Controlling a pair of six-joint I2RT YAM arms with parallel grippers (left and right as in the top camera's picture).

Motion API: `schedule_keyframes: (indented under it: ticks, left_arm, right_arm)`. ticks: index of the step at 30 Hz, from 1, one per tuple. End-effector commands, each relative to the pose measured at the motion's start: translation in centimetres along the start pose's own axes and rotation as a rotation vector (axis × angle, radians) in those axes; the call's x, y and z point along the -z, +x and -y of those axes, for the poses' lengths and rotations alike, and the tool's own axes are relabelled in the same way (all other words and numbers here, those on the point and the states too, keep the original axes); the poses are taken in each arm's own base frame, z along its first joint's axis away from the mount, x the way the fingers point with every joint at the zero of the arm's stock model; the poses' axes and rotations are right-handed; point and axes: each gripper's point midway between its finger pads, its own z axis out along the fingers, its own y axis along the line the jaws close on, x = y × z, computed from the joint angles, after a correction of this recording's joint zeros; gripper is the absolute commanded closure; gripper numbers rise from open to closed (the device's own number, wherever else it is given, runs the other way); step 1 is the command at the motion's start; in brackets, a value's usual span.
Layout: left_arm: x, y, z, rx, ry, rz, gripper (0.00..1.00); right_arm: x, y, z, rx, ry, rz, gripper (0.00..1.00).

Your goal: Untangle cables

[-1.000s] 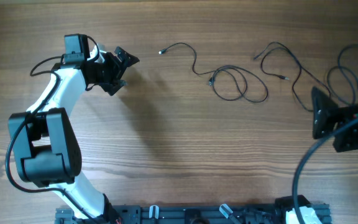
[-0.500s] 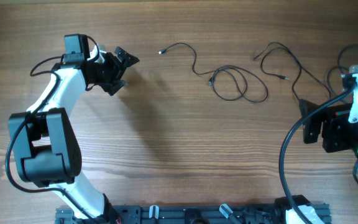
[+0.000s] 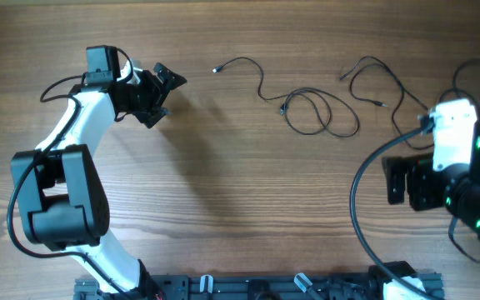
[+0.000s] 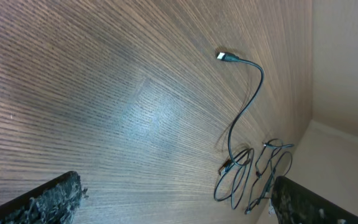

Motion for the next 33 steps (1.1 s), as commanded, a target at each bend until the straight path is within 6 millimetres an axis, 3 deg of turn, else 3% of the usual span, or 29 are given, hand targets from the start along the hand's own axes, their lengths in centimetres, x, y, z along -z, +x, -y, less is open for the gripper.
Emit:
schedule_keyframes:
  ticks: [1, 9, 19, 29, 33]
  left_arm:
    - [0.2, 0.1, 0.4, -0.017, 0.003, 0.006, 0.0]
    - [0.2, 0.1, 0.4, -0.017, 0.003, 0.006, 0.0]
    - [0.2, 0.1, 0.3, -0.017, 0.003, 0.005, 0.0]
    - [0.2, 0.1, 0.4, -0.017, 0.003, 0.006, 0.0]
    - [0.2, 0.1, 0.4, -0.017, 0.003, 0.006, 0.0]
  right_arm:
    - [-0.1, 1.3, -0.2, -0.004, -0.004, 0.034, 0.0]
    - [-0.7, -0.2, -0.5, -0.015, 0.0, 0.342, 0.0]
    - [-0.8, -0.4, -0.9, -0.023, 0.005, 0.761, 0.0]
    - [1.8, -2.7, -1.4, 0.008, 0.013, 1.25, 0.0]
    - [1.3, -2.4, -1.4, 0.009, 0.029, 1.377, 0.0]
